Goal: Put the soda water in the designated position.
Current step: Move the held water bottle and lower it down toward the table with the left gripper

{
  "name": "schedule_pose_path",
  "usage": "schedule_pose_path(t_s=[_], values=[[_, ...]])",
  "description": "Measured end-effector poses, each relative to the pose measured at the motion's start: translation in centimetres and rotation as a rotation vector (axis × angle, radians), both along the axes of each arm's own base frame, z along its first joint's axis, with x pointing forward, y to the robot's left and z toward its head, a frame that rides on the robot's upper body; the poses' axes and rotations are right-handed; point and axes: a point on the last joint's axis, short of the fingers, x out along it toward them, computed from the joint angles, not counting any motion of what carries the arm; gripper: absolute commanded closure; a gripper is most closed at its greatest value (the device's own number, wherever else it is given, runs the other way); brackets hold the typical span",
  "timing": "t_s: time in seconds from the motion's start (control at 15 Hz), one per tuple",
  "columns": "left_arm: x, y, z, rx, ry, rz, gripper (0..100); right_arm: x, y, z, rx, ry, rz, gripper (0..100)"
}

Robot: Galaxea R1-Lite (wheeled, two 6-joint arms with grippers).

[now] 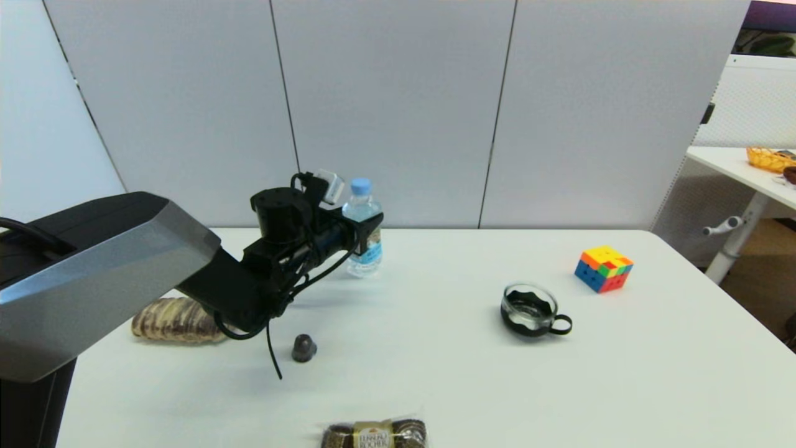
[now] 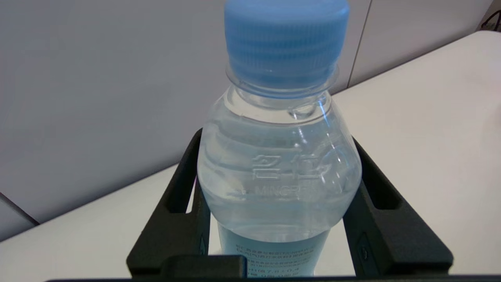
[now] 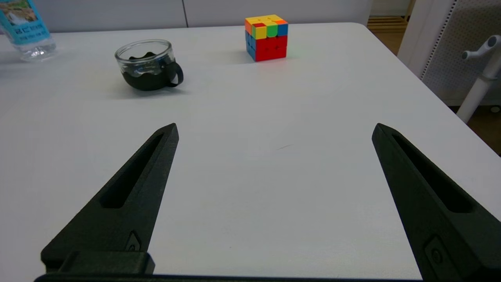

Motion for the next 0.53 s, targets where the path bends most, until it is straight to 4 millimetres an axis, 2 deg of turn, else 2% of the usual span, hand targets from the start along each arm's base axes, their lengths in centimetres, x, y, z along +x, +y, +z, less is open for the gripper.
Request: schedule_pose_path(t_s=[0.27,0.53], values=[[-1.2,0.8,2.4,-0.009,-0.037,0.005,100,0.0,0.0,0.0,0.0,0.0,0.001,0],[-5.2,3.2,4.7,0.0,-0.028,0.04,100,0.0,0.0,0.0,0.0,0.0,0.0,0]])
